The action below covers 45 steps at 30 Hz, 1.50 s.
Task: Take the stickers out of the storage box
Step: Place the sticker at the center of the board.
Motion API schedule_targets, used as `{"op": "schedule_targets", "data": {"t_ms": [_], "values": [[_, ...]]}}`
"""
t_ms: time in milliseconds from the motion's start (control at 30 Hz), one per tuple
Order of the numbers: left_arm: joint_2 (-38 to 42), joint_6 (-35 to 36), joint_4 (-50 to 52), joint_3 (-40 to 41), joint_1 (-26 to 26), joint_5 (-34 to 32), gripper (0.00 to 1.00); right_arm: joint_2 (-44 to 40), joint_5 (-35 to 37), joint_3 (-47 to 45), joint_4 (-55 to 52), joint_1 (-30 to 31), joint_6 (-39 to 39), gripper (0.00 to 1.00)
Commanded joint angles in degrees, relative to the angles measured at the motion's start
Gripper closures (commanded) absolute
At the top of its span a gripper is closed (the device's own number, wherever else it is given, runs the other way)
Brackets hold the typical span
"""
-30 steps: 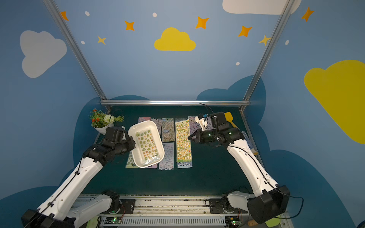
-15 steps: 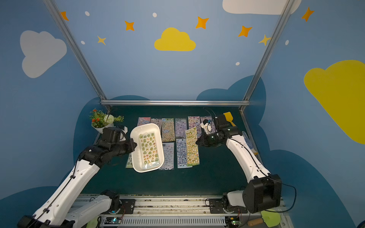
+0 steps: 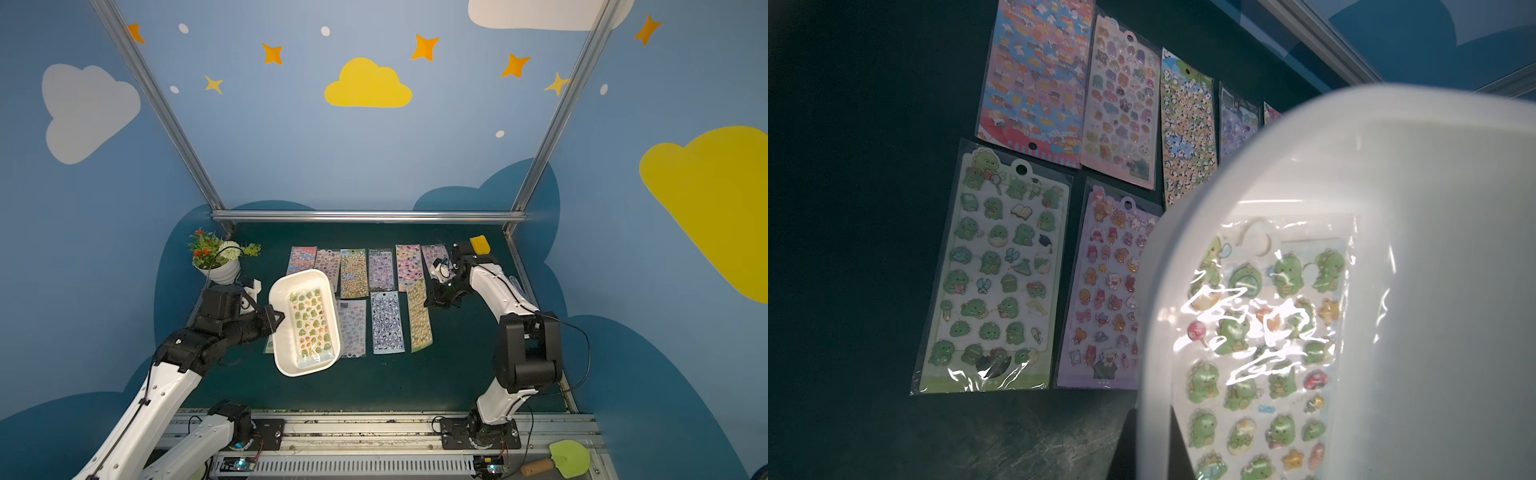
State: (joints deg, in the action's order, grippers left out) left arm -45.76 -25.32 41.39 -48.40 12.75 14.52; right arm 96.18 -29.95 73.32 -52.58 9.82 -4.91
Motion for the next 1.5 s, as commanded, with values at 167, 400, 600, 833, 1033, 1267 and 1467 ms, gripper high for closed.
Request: {"op": "schedule_targets", "data": {"t_ms": [167, 400, 600, 833, 1033, 1267, 1467], "values": [[1.64, -0.69, -2.62, 0.31, -1.21, 0.50, 0.96, 5.27, 0.10, 3.16, -2.39, 0.11, 3.06, 1.00], [1.47, -1.01, -2.99, 0.58, -2.65, 1.56, 0.96, 8.48, 1.56, 2.93, -1.85, 0.23, 2.77, 1.00], [1.33, -1.03, -2.85, 0.68, -2.69, 1.39, 0.96, 9.58, 2.08, 2.13, -0.06, -0.41, 0.40, 1.00], [1.28, -1.03, -2.84, 0.77, -2.74, 1.23, 0.96, 11.07, 1.88, 1.06, 1.10, -0.09, -0.21, 1.00], [1.20, -1.05, -2.80, 0.85, -2.70, 1.13, 0.96, 11.74, 3.08, 0.86, 0.99, 0.01, -0.38, 1.00], [1.27, -1.04, -2.71, 0.90, -2.68, 0.84, 0.96, 12.53, 5.27, 1.12, 0.33, -0.07, -0.62, 0.95], [1.20, -1.02, -2.54, 0.89, -2.77, 0.44, 0.96, 12.72, 6.60, 1.36, 0.11, -0.07, -0.89, 0.83]]}}
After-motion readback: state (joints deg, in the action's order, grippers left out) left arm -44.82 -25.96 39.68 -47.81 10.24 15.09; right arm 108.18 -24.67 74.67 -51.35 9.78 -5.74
